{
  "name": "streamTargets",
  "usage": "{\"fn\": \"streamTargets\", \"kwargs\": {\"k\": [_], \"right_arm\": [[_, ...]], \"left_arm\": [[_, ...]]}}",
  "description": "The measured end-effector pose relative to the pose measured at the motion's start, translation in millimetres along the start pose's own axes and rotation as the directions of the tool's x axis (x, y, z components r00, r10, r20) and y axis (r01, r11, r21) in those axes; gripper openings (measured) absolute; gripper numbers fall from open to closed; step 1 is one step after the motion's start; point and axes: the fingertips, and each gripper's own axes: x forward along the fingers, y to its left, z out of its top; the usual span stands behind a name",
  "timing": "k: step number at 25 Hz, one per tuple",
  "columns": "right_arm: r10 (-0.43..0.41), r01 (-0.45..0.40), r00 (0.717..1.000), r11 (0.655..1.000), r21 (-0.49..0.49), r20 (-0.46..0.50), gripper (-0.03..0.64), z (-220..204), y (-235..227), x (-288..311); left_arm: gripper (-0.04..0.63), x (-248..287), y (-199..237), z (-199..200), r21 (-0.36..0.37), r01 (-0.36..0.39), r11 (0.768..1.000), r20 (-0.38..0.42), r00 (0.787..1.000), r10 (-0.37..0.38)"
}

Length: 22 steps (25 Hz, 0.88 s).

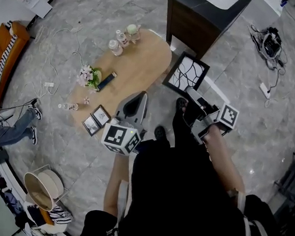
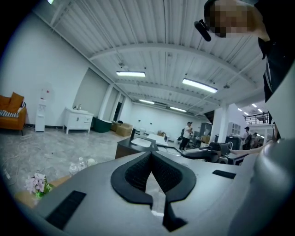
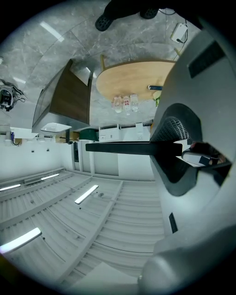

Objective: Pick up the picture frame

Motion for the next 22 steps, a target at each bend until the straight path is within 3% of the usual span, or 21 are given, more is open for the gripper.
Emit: {"fn": "streamTargets", "kwargs": {"k": [13, 22], "right_arm": [[-0.018, 0.021, 0.997, 0.999, -0.036, 0.077, 0.066, -4, 0, -11], [0.011, -0.008, 0.999, 0.997, -0.079, 0.036, 0.066, -6, 6, -10]], "left_arm": [[0.012, 4, 25, 10, -0.004, 0.041, 0.999, 0.016, 0.999, -0.041], [0.013, 10, 18, 8, 0.003, 0.030, 1.000, 0.011, 0.999, -0.030]]}}
